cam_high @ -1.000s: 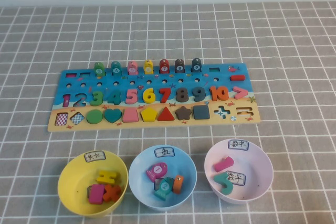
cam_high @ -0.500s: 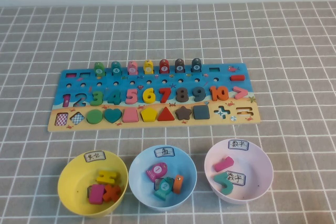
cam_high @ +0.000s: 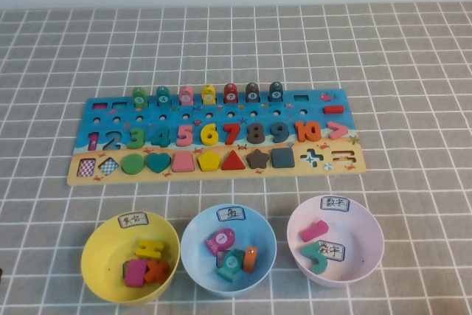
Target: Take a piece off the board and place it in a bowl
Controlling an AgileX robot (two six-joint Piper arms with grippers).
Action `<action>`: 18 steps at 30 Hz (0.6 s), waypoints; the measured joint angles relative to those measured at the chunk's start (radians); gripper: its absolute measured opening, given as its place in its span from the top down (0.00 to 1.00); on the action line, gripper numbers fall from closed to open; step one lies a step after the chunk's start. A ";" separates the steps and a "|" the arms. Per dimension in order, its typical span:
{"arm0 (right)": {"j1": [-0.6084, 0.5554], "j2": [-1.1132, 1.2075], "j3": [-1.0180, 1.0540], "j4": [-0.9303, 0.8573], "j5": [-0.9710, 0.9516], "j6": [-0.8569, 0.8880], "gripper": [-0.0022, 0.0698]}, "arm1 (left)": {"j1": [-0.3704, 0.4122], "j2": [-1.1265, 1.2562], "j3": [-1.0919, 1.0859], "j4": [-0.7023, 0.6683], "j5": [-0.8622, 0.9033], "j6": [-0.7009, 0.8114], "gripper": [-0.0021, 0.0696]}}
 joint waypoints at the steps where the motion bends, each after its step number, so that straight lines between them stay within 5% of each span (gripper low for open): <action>1: 0.000 0.000 0.000 0.000 0.000 0.000 0.99 | 0.000 0.000 0.000 -0.061 -0.033 0.000 0.98; 6: 0.000 0.000 0.000 0.000 0.000 0.000 0.99 | 0.000 0.000 0.000 -0.244 -0.145 0.000 0.98; 18: 0.000 0.000 0.000 0.000 0.000 0.000 0.99 | 0.000 0.005 -0.020 -0.302 -0.130 0.016 0.98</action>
